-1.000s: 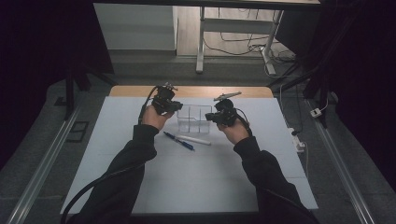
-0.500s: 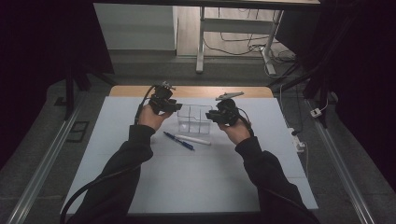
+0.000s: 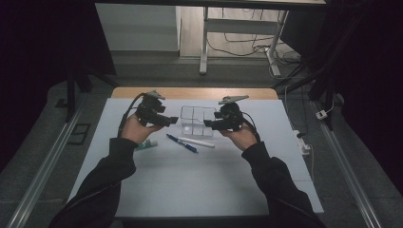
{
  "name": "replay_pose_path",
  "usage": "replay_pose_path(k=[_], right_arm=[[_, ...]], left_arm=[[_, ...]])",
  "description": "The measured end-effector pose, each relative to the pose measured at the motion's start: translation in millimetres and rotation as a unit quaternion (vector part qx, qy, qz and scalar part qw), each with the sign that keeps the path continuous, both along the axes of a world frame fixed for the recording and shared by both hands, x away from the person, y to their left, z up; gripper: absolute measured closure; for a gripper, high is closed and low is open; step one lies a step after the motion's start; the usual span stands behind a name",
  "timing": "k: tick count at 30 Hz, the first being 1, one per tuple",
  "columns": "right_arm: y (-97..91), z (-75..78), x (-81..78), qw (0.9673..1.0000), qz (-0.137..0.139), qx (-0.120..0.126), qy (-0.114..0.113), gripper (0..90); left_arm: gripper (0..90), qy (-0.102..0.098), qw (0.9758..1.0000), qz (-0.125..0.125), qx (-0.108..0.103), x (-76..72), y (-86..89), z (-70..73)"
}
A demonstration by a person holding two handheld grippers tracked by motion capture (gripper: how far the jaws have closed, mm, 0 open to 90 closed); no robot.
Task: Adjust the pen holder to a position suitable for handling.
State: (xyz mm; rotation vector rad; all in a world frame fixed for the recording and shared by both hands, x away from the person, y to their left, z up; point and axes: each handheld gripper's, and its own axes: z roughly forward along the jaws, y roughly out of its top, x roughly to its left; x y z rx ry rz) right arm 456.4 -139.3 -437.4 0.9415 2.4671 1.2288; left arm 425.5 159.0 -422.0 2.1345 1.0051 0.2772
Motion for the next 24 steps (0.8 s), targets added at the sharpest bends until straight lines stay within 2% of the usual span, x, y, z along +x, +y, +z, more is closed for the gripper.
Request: replay_pose_path(k=[1, 3, 4, 5, 6, 8, 10, 11, 12, 14, 15, 19, 24], right_arm=[[0.8, 0.4, -1.5, 1.0000, 0.003, 0.000, -0.001, 31.2], [2.9, 0.9, -4.3, 0.9999, 0.011, 0.000, 0.001, 25.6], [4.2, 0.8, -5.7, 0.9999, 0.016, -0.002, 0.001, 23.2], [5.5, 0.8, -7.5, 0.9997, 0.024, -0.005, 0.001, 20.8], [6.9, 0.9, -9.3, 0.9996, 0.027, -0.004, 0.001, 19.4], [9.3, 1.1, -12.3, 0.9994, 0.036, -0.002, 0.004, 16.5], [11.7, 1.1, -15.0, 0.9992, 0.040, -0.002, 0.006, 14.1], [13.0, 1.0, -16.4, 0.9990, 0.044, -0.003, 0.006, 13.2], [13.0, 1.0, -16.4, 0.9990, 0.044, -0.003, 0.006, 13.2], [16.4, 0.5, -19.7, 0.9987, 0.049, -0.009, 0.006, 10.3], [16.4, 0.5, -19.7, 0.9987, 0.049, -0.009, 0.006, 10.3], [19.9, -0.5, -24.1, 0.9981, 0.060, -0.014, 0.008, 6.7], [23.4, -1.8, -27.3, 0.9977, 0.065, -0.012, 0.016, 2.6]], left_arm=[[20.1, 0.005, 0.9999, -0.003, -0.016, -9.7, 6.6, -1.3], [18.1, 0.008, 0.9998, -0.002, -0.017, -19.6, 11.7, -2.0], [16.6, 0.008, 0.9998, -0.002, -0.017, -19.6, 11.7, -2.0], [15.6, 0.007, 0.9997, -0.002, -0.023, -30.3, 16.5, -2.5], [14.0, 0.007, 0.9997, -0.002, -0.023, -30.3, 16.5, -2.5], [11.5, 0.008, 0.9992, -0.005, -0.038, -45.9, 22.9, -2.7], [9.4, 0.006, 0.9992, -0.004, -0.041, -51.1, 24.8, -2.9], [8.6, 0.004, 0.9988, -0.005, -0.049, -61.6, 28.0, -3.5], [7.7, 0.004, 0.9988, -0.005, -0.049, -61.6, 28.0, -3.5], [5.8, 0.002, 0.9984, -0.009, -0.055, -75.9, 30.4, -5.2], [5.1, 0.002, 0.9984, -0.009, -0.055, -75.9, 30.4, -5.2], [2.6, 0.002, 0.9986, -0.016, -0.051, -92.8, 31.5, -8.4], [0.6, 0.000, 0.9982, -0.018, -0.058, -111.5, 34.4, -12.3]])
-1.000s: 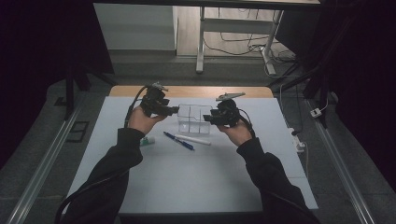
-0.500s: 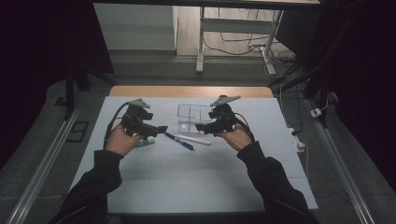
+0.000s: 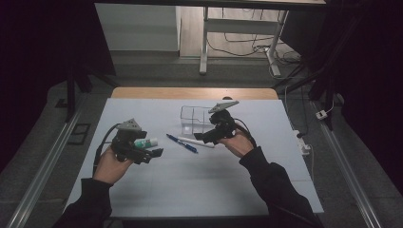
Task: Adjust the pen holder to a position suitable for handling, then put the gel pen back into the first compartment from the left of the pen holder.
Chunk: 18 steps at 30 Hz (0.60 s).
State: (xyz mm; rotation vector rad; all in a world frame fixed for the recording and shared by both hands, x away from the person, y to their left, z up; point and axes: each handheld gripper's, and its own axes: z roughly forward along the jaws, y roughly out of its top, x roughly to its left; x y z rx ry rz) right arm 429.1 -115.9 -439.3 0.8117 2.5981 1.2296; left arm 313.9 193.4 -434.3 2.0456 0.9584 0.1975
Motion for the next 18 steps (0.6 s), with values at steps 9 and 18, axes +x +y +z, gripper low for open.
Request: replay_pose_path(k=[9, 18], right_arm=[[10.3, -4.2, -6.2, 0.9996, 0.024, -0.011, -0.002, 0.1], [23.6, -14.1, -10.1, 0.9987, 0.046, -0.021, 0.012, 0.0]], left_arm=[[0.0, 0.001, 0.9999, 0.001, -0.014, -39.5, 8.6, -5.4], [0.0, 0.003, 0.9994, 0.020, -0.027, -75.4, 25.2, -17.8]])
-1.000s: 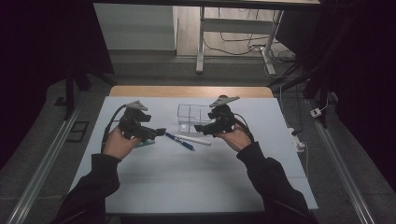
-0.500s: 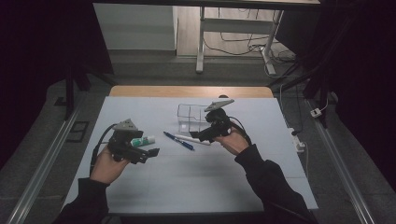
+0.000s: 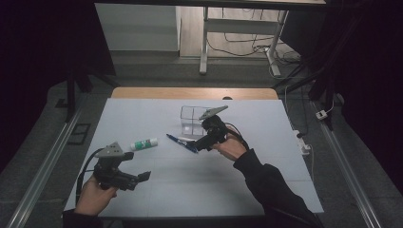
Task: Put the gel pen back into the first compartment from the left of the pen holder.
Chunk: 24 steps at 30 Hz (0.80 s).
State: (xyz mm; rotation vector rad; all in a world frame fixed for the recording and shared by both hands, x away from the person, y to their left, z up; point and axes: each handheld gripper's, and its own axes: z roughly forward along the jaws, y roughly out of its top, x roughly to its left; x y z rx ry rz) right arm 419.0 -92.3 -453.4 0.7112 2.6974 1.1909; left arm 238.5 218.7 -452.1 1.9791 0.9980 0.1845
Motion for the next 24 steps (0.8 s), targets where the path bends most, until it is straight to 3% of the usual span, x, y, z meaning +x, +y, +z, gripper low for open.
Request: replay_pose_path(k=[8, 13, 20, 24], right_arm=[[21.3, -15.0, 0.3, 0.9995, 0.014, -0.028, -0.004, 0.0], [35.0, -30.6, 3.6, 0.9984, 0.029, -0.047, 0.009, 0.0], [47.1, -46.7, 5.2, 0.9964, 0.048, -0.068, 0.014, 0.0], [53.8, -54.1, 6.8, 0.9950, 0.056, -0.081, 0.021, 9.0]], left_arm=[[0.0, 0.009, 0.9997, 0.023, 0.004, -31.5, 16.3, -13.7], [0.0, 0.020, 0.9990, 0.038, 0.006, -46.5, 26.5, -24.1], [0.0, 0.017, 0.9985, 0.052, 0.005, -56.1, 35.2, -25.5], [0.0, 0.022, 0.9983, 0.054, -0.004, -55.7, 37.9, -26.1]])
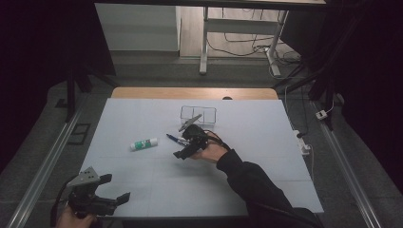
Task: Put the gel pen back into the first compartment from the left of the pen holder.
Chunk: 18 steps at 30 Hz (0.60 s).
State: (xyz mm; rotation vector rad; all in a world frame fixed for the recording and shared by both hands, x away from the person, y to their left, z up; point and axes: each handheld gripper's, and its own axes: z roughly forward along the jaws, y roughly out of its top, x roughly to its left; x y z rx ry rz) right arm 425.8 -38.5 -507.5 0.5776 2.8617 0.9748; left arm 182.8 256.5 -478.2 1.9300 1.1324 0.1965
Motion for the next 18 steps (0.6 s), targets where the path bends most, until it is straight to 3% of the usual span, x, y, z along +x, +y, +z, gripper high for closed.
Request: replay_pose_path(k=[1, 8, 13, 17, 18], right_arm=[[1.7, -1.9, 1.5, 1.0000, -0.001, -0.008, 0.001, 15.6], [2.6, -8.7, 8.7, 0.9999, -0.004, -0.012, 0.011, 31.8], [3.2, -11.6, 11.0, 0.9998, -0.003, -0.019, 0.008, 39.8], [5.3, -12.3, 13.9, 0.9996, -0.012, -0.024, 0.004, 53.8], [5.3, -12.3, 13.9, 0.9996, -0.012, -0.024, 0.004, 53.8]], left_arm=[[0.0, 0.000, 1.0000, 0.000, 0.000, 0.0, 0.0, -0.1], [0.0, 0.002, 1.0000, -0.004, 0.006, 0.7, -1.7, -0.3], [0.0, 0.005, 1.0000, -0.004, 0.006, 1.3, -1.6, -0.5], [0.3, 0.006, 0.9999, -0.004, 0.007, 1.5, -1.7, -0.6], [0.3, 0.006, 0.9999, -0.005, 0.007, 1.6, -1.8, -0.6]])
